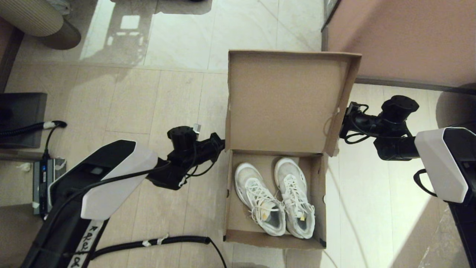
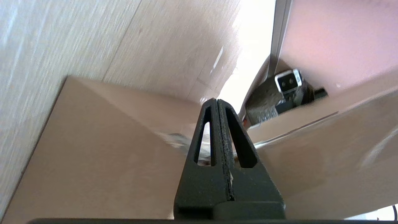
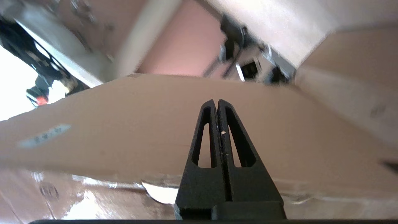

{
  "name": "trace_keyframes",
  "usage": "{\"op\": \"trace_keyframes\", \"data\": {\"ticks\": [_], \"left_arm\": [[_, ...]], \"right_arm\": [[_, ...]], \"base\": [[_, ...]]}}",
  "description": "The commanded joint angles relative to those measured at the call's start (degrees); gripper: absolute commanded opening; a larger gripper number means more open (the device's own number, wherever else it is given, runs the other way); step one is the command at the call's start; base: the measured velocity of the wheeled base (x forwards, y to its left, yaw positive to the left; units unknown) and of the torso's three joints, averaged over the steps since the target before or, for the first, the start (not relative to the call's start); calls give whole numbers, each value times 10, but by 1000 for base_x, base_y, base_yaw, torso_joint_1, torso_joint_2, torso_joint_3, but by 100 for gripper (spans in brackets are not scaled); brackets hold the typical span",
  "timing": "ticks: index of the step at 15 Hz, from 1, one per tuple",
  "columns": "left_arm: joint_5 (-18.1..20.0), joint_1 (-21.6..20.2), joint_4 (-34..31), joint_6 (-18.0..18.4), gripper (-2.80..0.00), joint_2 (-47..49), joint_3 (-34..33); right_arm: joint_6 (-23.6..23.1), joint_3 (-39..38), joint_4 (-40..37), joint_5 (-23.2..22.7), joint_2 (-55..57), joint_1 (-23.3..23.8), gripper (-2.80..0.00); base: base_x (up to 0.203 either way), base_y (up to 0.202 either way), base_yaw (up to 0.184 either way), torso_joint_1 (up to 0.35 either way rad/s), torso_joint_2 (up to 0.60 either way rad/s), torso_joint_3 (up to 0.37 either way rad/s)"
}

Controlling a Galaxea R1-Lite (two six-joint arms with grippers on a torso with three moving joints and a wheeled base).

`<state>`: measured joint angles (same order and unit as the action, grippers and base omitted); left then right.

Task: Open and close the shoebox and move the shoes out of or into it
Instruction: Close the shoe box

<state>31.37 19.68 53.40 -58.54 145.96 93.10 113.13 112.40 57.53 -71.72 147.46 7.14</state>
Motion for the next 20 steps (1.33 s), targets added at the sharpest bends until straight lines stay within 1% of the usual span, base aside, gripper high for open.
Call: {"op": "trace_keyframes", "data": {"ticks": [1,3,5,7,10,13,15,17,18,20], "left_arm": [[-1,0,2,-3,-280,-12,-1],[-6,0,1,-3,-280,-23,-1],[-8,-3,0,-3,-280,-38,0],[-12,-7,0,-3,-280,-55,-1],[-25,-8,4,-3,-280,-81,-12],[-25,-14,9,-3,-280,-118,-24],[-25,-24,7,-3,-280,-146,-31],[-25,-34,1,-3,-280,-149,-3],[-25,-37,-3,-5,-280,-146,22],[-21,-38,-19,-5,-280,-145,45]], "right_arm": [[8,0,4,-33,-16,3,-280],[11,0,4,-61,-31,6,-280],[13,-1,4,-99,-49,14,-280],[33,-1,5,-129,-67,22,-280],[46,-16,5,-155,-99,28,-280],[77,-42,5,-159,-137,30,-280],[83,-75,5,-159,-168,30,-280],[84,-122,5,-159,-201,30,-280],[84,-153,5,-159,-222,30,-280],[84,-214,17,-159,-257,30,-280]], "base": [[0,0,0,0,0,0],[0,0,0,0,0,0],[0,0,0,0,0,0],[0,0,0,0,0,0],[0,0,0,0,0,0],[0,0,0,0,0,0],[0,0,0,0,0,0],[0,0,0,0,0,0],[0,0,0,0,0,0],[0,0,0,0,0,0]]}}
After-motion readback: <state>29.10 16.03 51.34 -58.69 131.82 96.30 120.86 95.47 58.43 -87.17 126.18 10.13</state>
